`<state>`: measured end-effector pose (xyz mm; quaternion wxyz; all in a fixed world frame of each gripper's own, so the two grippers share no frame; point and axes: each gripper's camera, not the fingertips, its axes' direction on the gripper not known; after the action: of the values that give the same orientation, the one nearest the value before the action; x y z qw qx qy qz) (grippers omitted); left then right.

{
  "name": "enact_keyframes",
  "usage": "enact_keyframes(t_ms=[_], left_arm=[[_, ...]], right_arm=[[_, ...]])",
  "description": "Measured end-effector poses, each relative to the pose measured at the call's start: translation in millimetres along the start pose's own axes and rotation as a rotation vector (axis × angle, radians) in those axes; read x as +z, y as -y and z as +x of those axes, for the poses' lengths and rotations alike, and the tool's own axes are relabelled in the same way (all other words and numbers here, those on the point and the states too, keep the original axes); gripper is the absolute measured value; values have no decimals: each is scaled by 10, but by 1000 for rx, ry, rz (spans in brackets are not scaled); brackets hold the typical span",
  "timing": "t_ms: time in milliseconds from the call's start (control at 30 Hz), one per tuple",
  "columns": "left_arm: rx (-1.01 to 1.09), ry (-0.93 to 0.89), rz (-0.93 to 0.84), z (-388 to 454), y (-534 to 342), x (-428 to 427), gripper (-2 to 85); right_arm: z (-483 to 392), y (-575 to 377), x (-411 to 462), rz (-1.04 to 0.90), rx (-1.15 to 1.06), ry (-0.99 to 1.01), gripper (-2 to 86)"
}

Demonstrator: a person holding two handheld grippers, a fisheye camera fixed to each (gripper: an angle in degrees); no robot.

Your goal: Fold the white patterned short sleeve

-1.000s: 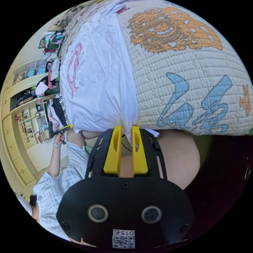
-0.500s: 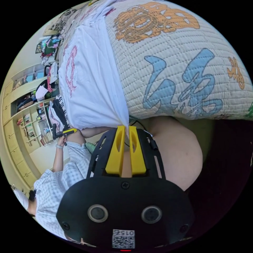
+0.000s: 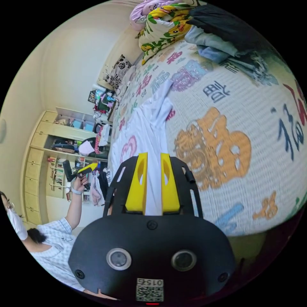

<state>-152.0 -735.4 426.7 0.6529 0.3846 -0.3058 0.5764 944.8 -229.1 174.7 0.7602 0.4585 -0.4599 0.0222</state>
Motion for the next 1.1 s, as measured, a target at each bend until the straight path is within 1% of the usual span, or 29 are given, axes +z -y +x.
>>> enact_keyframes(t_ms=[33, 100, 133, 200, 333, 400, 533, 633, 667, 733, 800, 867, 967, 1033, 1100], left_arm=[[19, -6, 6, 49, 199, 101, 69], [75, -44, 11, 246, 953, 555, 69], [89, -46, 8, 303, 1127, 677, 69], [158, -23, -15, 562, 1746, 1191, 71], [213, -16, -68, 856, 2429, 1953, 73], [209, -44, -87, 955, 2723, 2387, 77], [143, -132, -121, 954, 2975, 2946, 85], [110, -90, -183, 902, 3056, 3261, 57], [101, -68, -186, 871, 3065, 3298, 30], [97, -115, -134, 805, 3061, 3260, 7], [45, -262, -59, 658, 3064, 3199, -1], [12, -289, -17, 574, 3049, 3183, -4], [-31, -376, 8, 493, 3005, 3301, 0], [-73, -371, -2, 483, 2962, 3436, 8], [-84, -275, -17, 549, 2914, 3589, 51]], right_arm=[[32, 70, 35, 7, 5, 9, 76], [154, 317, 158, 44, 20, 20, 83], [188, 371, 186, 50, 24, 18, 84], [360, 556, 297, 75, 53, -1, 87], [669, 751, 448, 98, 98, 85, 89], [815, 838, 539, 89, 101, 93, 81], [963, 882, 604, 114, 75, 98, 33], [1026, 873, 639, 135, 54, 104, 14], [1043, 833, 626, 154, 42, 99, 10], [1087, 722, 569, 212, 45, 94, 6], [1178, 542, 502, 293, 70, 128, 3], [1239, 427, 508, 332, 82, 150, 2], [1288, 294, 613, 379, 90, 127, 3], [1299, 269, 734, 376, 86, 77, 3], [1355, 248, 902, 367, 81, 75, 6]])
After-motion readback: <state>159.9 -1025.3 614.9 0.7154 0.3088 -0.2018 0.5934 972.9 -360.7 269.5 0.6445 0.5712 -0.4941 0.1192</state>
